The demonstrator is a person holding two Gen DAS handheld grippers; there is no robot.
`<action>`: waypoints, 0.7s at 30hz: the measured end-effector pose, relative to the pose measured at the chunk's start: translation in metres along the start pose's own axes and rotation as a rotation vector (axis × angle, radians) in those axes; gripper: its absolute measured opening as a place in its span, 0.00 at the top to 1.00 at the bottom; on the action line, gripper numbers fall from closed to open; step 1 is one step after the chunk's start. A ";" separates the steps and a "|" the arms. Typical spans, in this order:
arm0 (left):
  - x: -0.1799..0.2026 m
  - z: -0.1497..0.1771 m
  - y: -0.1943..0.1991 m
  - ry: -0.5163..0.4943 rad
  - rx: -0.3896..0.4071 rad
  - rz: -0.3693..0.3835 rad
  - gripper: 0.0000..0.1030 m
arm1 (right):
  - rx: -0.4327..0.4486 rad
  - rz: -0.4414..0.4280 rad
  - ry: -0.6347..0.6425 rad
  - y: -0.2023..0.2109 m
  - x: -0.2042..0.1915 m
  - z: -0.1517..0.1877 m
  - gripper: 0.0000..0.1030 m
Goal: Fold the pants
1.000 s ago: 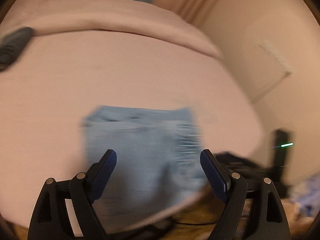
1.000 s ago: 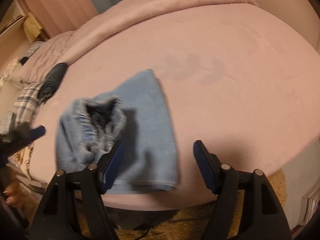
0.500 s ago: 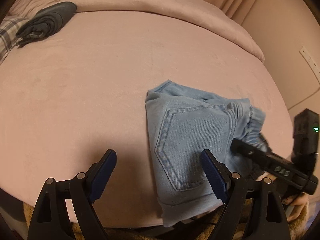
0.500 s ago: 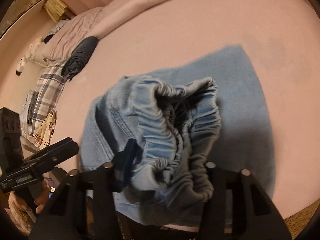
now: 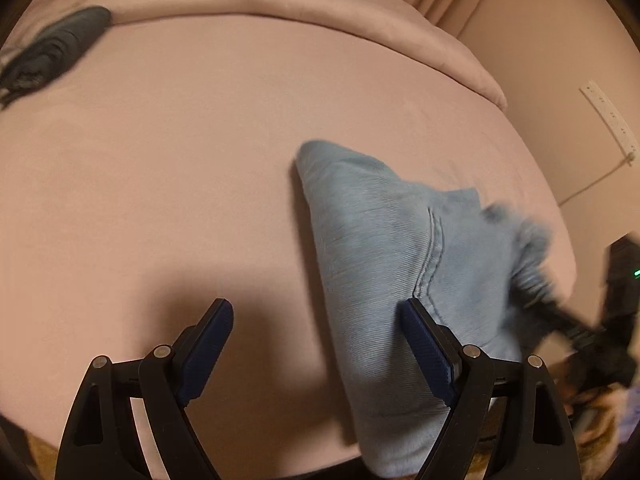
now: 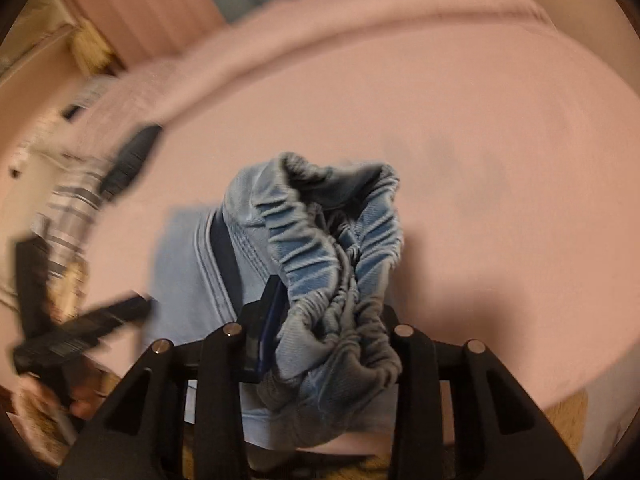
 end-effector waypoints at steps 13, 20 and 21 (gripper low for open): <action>0.003 -0.051 0.012 0.012 0.054 -0.100 0.16 | 0.126 0.081 -0.041 0.049 0.010 -0.006 0.36; -0.015 -0.064 -0.038 0.016 0.007 -0.201 0.09 | 0.080 0.110 0.009 0.019 0.008 -0.030 0.71; -0.016 -0.064 -0.040 0.009 0.020 -0.222 0.04 | 0.069 0.122 -0.010 0.010 0.013 -0.032 0.70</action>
Point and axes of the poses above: each gripper's, at about its wrist camera, not at the fingertips, and y roughly against the way its jaws point, x to its right, z to its underside, the point moved 4 cm from there along -y, roughly the way its jaws point, and after that the axes turned 15 degrees about -x, right-handed, at the moved point
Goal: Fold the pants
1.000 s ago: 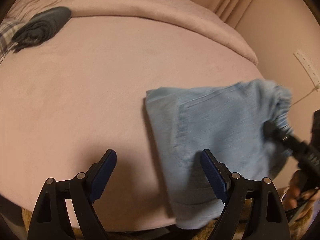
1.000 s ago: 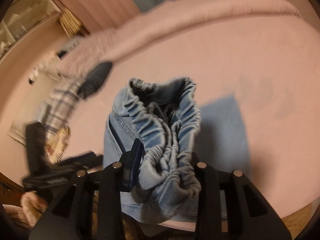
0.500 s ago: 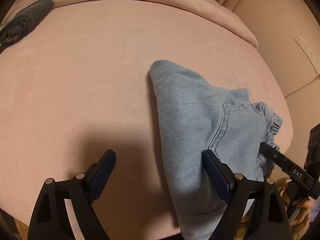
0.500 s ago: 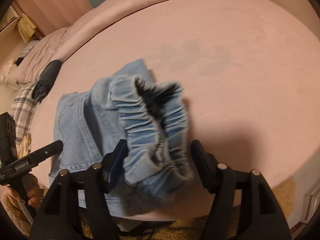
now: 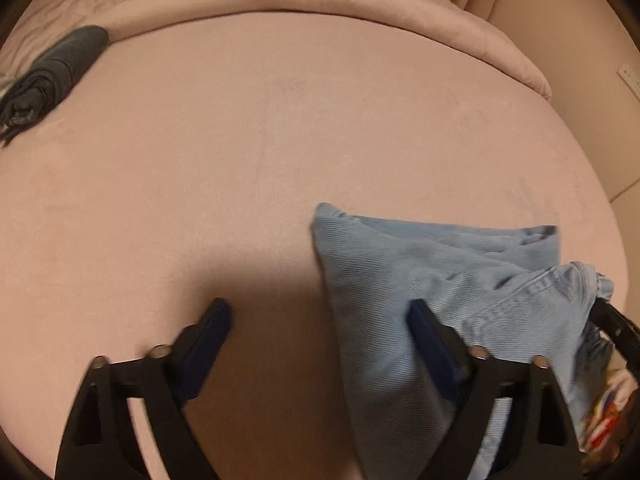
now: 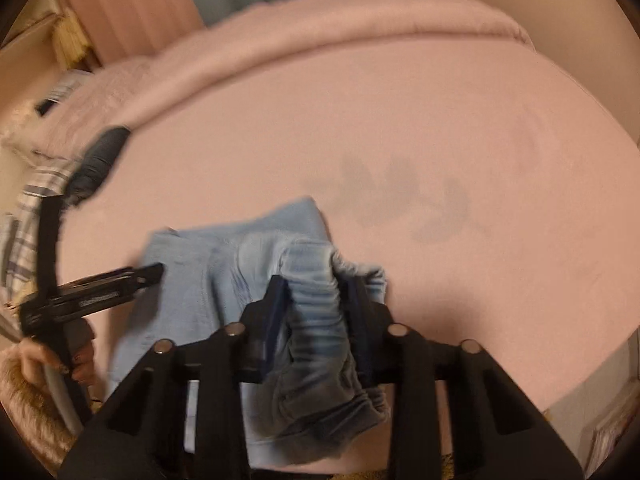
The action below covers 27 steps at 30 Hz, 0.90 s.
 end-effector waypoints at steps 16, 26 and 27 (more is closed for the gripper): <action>0.020 0.071 0.039 -0.099 -0.028 0.209 0.50 | 0.003 -0.006 -0.063 -0.001 0.017 0.001 0.58; 0.008 0.107 0.043 -0.059 -0.082 0.247 0.50 | 0.014 0.018 -0.048 0.000 0.014 0.005 0.56; 0.011 0.108 0.048 -0.064 -0.093 0.254 0.51 | 0.014 0.021 -0.050 0.001 0.014 0.005 0.56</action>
Point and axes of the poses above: each gripper's, at about its wrist camera, not at the fingertips, and y roughly against the way its jaws point, x to its right, z to its underside, the point moved 4 cm from there along -y, roughly the way its jaws point, and after that the axes turned 15 degrees about -x, right-handed, at the moved point
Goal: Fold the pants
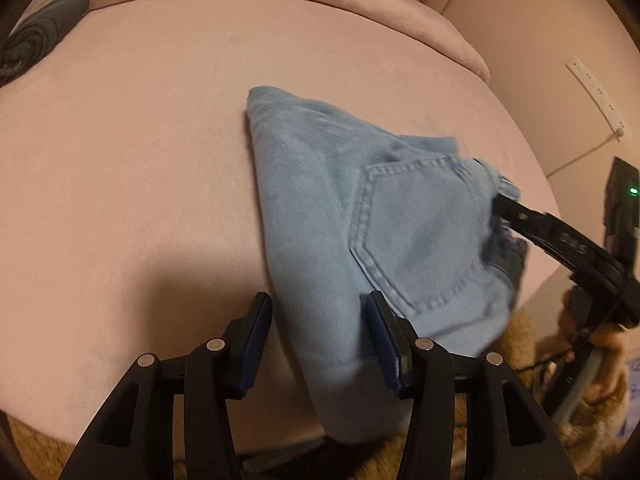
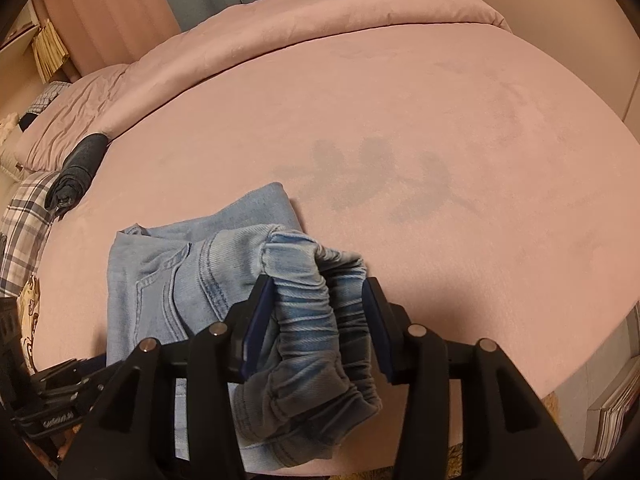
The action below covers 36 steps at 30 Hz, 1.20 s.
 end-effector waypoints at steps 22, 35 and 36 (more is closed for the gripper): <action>0.001 0.027 -0.015 -0.063 -0.023 -0.073 0.45 | -0.037 0.134 0.252 0.005 -0.062 0.046 0.47; -0.002 0.030 -0.017 -0.043 -0.029 -0.032 0.44 | -0.042 0.166 0.273 0.002 -0.055 0.054 0.47; 0.001 0.027 -0.019 -0.044 -0.028 -0.035 0.43 | -0.042 0.161 0.271 0.002 -0.054 0.054 0.47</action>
Point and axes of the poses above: each gripper's, at about its wrist camera, not at the fingertips, and y roughly against the way its jaws point, x to its right, z to its underside, the point moved 4 cm from there along -y, roughly the way its jaws point, and after that the axes turned 15 degrees about -x, right-handed, at the moved point
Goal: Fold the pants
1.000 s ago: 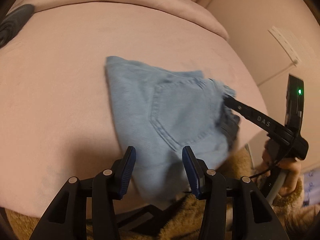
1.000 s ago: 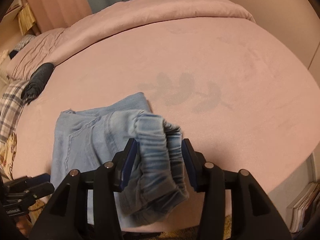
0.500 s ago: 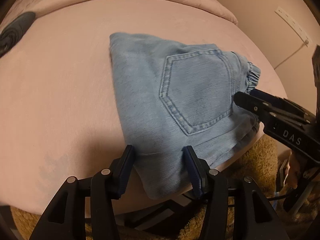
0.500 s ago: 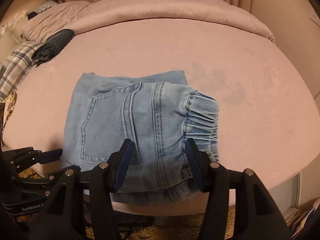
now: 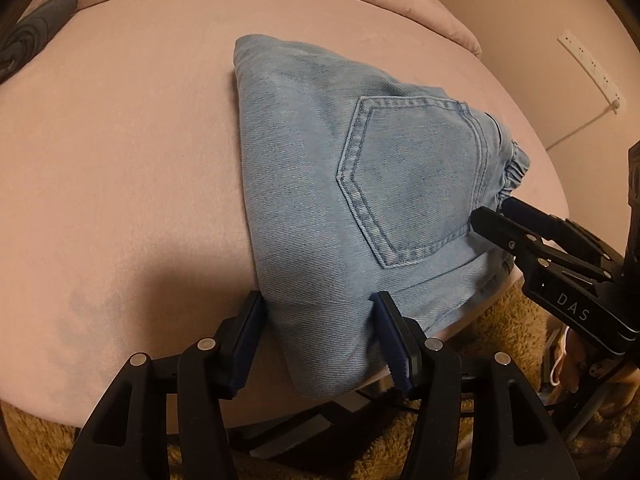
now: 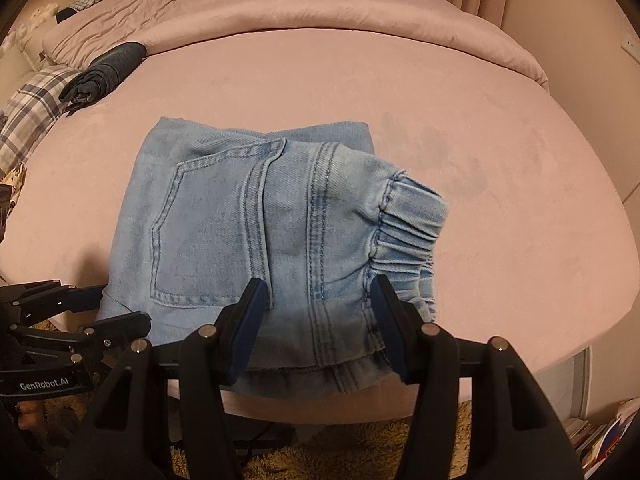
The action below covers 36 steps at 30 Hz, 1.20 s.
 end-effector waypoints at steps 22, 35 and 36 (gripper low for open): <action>-0.001 -0.001 -0.002 -0.005 0.008 -0.017 0.42 | -0.003 -0.008 -0.001 -0.006 -0.001 0.002 0.46; -0.009 -0.006 0.007 0.034 -0.023 0.057 0.42 | -0.007 -0.030 -0.016 -0.005 0.000 0.000 0.43; -0.009 -0.007 0.010 0.031 -0.025 0.057 0.42 | -0.008 -0.038 -0.019 -0.004 0.001 -0.001 0.42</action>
Point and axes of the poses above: each gripper's, at about its wrist camera, not at the fingertips, and y roughly against the way its jaws point, x to its right, z to its underside, the point moved 4 cm from there along -y, roughly the way its jaws point, and after that the axes turned 15 degrees about -x, right-handed, at the moved point
